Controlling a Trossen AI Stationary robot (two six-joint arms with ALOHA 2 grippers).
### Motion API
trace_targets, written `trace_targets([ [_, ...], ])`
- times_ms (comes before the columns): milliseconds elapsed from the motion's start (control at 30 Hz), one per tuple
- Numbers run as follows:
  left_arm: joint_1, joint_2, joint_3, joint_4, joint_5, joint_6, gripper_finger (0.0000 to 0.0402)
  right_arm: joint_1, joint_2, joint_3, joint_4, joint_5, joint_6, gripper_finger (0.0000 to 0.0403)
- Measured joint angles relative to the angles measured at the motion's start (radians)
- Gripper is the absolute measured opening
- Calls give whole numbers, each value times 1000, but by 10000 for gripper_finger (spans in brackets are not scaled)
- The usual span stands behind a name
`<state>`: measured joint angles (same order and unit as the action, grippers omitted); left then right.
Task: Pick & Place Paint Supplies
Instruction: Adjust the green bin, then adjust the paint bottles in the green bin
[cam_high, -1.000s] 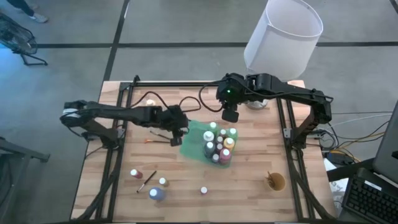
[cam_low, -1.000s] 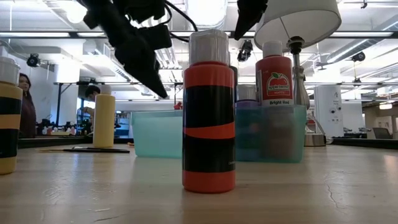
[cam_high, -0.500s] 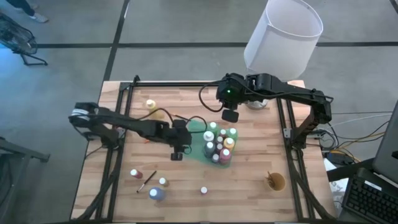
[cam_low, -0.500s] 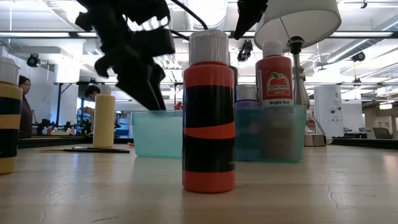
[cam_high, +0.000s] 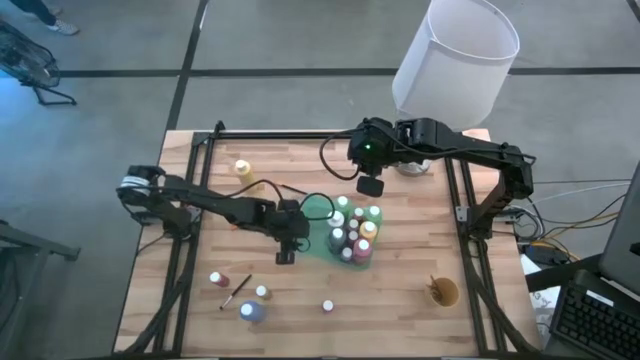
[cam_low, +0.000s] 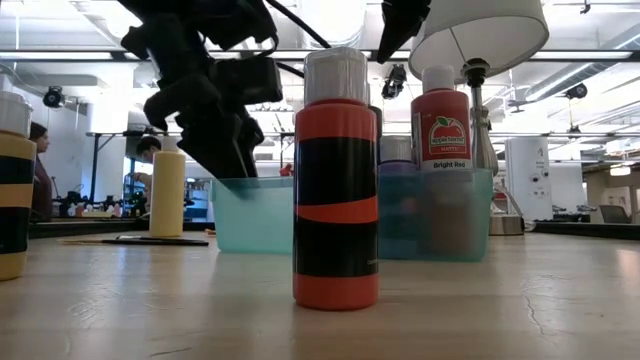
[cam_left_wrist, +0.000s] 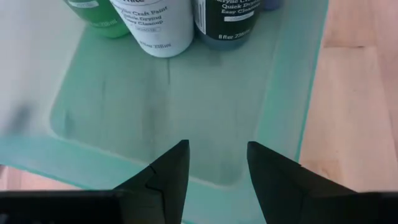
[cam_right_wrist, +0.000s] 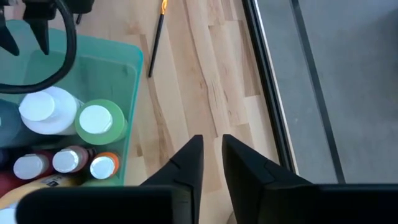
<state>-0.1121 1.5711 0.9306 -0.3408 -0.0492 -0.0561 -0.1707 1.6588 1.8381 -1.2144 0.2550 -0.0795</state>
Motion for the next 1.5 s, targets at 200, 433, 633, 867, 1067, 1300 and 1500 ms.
trace_targets([
  [200, -30, 0, 2, -1, 37, -25, 168, 0, 0, 0, 0, 0, 0, 73],
  [433, -70, 0, 14, -5, 74, -31, 168, 0, 0, 0, 0, 0, 0, 95],
  [633, -79, 0, 21, -6, 118, -28, 168, 0, 0, 0, 0, 0, 0, 108],
  [867, -79, 0, 33, 17, 122, -18, 168, 0, 0, 0, 0, 0, 0, 119],
  [1067, -72, -1, 64, 33, -37, 59, 168, 0, 0, 0, 0, 1, 1, 129],
  [1300, -8, -1, 81, 33, -98, 93, 168, 0, 0, 0, 1, 1, -2, 136],
  [1500, 20, -1, 82, 70, -71, 134, 168, 0, 0, 0, 1, 2, -4, 118],
])
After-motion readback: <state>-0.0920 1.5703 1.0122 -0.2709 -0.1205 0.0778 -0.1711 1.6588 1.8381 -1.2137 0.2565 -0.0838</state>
